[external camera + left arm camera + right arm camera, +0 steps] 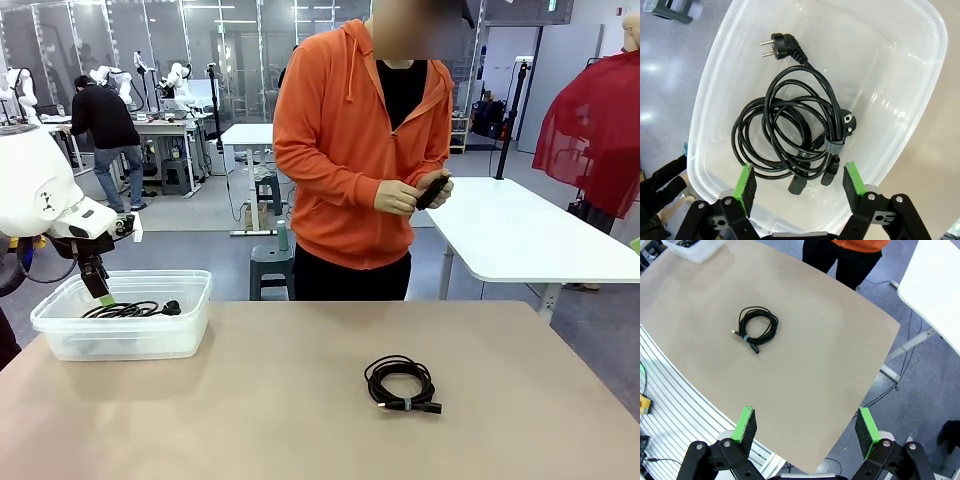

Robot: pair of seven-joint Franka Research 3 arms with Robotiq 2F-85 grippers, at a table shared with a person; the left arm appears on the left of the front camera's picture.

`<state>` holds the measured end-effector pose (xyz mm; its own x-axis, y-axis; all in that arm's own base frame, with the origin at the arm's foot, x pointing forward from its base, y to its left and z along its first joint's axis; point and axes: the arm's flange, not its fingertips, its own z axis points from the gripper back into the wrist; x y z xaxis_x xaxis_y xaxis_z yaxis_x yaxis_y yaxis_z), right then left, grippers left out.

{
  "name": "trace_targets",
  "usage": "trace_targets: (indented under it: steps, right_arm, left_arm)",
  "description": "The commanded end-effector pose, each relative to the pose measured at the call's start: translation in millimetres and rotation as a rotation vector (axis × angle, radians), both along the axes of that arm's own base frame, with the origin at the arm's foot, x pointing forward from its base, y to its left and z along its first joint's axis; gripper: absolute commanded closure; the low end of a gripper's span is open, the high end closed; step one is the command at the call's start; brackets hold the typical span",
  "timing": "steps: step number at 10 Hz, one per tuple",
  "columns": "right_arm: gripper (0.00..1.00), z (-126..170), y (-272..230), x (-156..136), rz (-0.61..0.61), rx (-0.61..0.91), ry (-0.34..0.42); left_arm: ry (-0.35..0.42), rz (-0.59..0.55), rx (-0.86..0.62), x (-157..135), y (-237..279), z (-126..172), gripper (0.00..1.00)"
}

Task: Organize and store the cables.
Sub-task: Place the USB Extension Cable into the Organizing box.

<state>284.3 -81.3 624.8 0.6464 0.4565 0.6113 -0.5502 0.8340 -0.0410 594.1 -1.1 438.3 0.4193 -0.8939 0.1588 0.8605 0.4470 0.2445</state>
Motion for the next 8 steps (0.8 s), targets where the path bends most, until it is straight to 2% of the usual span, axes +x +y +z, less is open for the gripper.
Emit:
trace_targets:
  steps: [1,6,7,8]
  right_arm:
    - [0.0,-0.6,-1.0,-1.2,0.002,-0.002,-0.001]
    - [0.0,-0.6,-1.0,-1.2,0.002,-0.002,-0.001]
    - [0.0,-0.6,-1.0,-1.2,0.002,-0.002,-0.001]
    - [0.0,-0.6,-1.0,-1.2,0.002,-0.002,-0.001]
  left_arm:
    - [-0.005,0.0,0.006,1.3,2.0,-0.6,0.12]
    - [0.0,0.0,0.0,0.0,0.0,0.0,0.12]
    - [-0.027,-0.038,-0.01,-12.3,-4.0,31.4,0.12]
    - [-0.054,-0.029,-0.029,-27.7,-10.6,67.6,0.12]
